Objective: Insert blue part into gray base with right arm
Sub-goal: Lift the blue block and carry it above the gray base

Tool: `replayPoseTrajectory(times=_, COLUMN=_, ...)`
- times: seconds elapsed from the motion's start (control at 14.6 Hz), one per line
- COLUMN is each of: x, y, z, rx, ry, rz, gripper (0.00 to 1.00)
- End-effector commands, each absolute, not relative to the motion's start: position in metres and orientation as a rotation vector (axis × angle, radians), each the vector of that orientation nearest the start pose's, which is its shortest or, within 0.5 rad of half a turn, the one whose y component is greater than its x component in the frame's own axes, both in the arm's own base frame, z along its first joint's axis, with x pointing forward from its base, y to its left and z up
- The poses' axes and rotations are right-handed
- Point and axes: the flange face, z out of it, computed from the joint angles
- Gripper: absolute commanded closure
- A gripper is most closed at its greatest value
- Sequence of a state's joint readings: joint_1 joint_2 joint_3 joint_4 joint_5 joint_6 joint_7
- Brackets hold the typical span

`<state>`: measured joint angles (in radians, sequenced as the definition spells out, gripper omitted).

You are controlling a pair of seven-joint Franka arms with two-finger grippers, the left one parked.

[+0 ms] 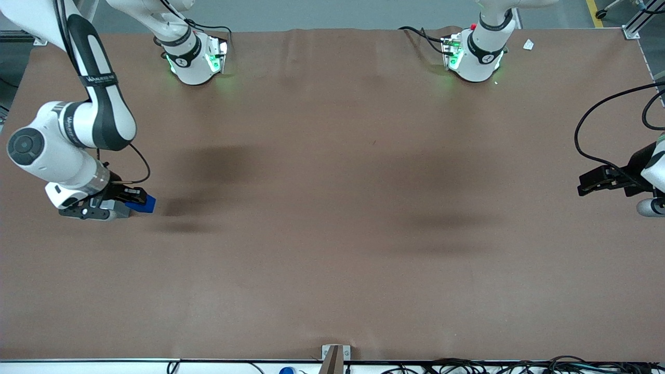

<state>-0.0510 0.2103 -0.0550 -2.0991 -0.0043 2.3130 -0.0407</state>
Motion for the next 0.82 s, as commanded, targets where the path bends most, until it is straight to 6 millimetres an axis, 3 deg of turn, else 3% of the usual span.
replayPoseTrajectory(times=0.0, x=0.558, y=-0.097, z=0.332, rx=-3.164, ry=0.003, rz=-0.002, gripper=0.80)
replayPoseTrajectory(times=0.34, x=0.544, y=-0.151, z=0.339, rx=-3.165, ry=0.003, rz=-0.008, gripper=0.80)
replayPoseTrajectory(times=0.75, x=0.532, y=-0.185, z=0.337, rx=-3.166, ry=-0.015, rz=-0.010, gripper=0.81)
